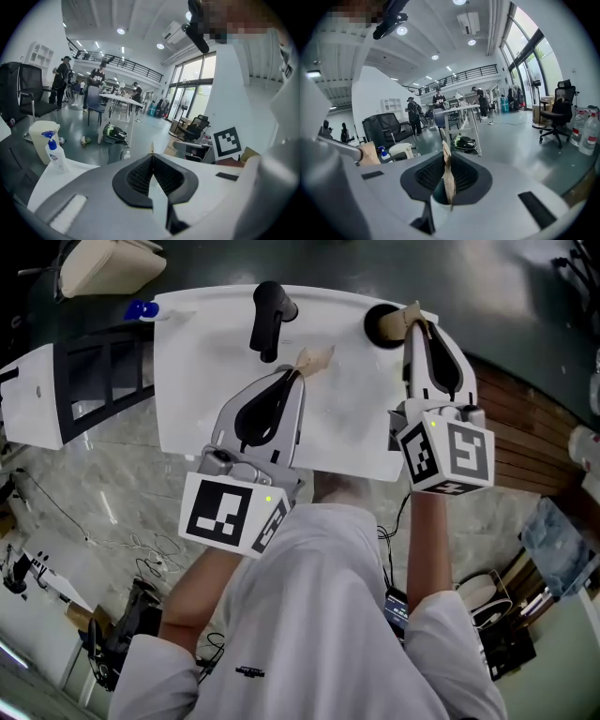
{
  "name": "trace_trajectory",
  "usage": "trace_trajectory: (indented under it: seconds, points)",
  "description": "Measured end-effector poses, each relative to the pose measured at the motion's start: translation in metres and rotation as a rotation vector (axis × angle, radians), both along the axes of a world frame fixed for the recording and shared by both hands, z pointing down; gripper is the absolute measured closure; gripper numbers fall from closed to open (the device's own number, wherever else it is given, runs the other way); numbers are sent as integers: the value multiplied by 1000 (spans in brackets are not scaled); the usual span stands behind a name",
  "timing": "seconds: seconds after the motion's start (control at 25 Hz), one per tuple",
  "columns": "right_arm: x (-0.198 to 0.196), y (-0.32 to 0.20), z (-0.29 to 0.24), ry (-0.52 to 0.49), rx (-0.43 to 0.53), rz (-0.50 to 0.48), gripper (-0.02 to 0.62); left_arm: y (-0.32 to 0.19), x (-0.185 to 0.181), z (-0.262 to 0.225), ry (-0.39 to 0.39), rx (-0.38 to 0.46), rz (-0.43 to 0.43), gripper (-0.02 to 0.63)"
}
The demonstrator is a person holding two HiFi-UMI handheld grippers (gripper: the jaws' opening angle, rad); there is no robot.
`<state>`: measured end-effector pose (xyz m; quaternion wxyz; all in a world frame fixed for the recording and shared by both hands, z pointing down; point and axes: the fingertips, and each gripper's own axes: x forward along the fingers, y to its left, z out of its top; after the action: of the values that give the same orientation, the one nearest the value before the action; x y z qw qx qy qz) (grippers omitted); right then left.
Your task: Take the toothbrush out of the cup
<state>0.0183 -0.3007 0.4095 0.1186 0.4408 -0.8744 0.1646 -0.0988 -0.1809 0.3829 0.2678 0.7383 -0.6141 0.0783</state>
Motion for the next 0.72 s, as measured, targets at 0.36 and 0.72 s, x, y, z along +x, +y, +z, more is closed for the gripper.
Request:
trace_trajectory:
  seconds: [0.36,0.72]
  points:
    - [7,1,3,0,-3,36,555,3,2,5,6,-10,30,600]
    - [18,12,-13,1,24,77,532,11,7,-6,2,11,66,600]
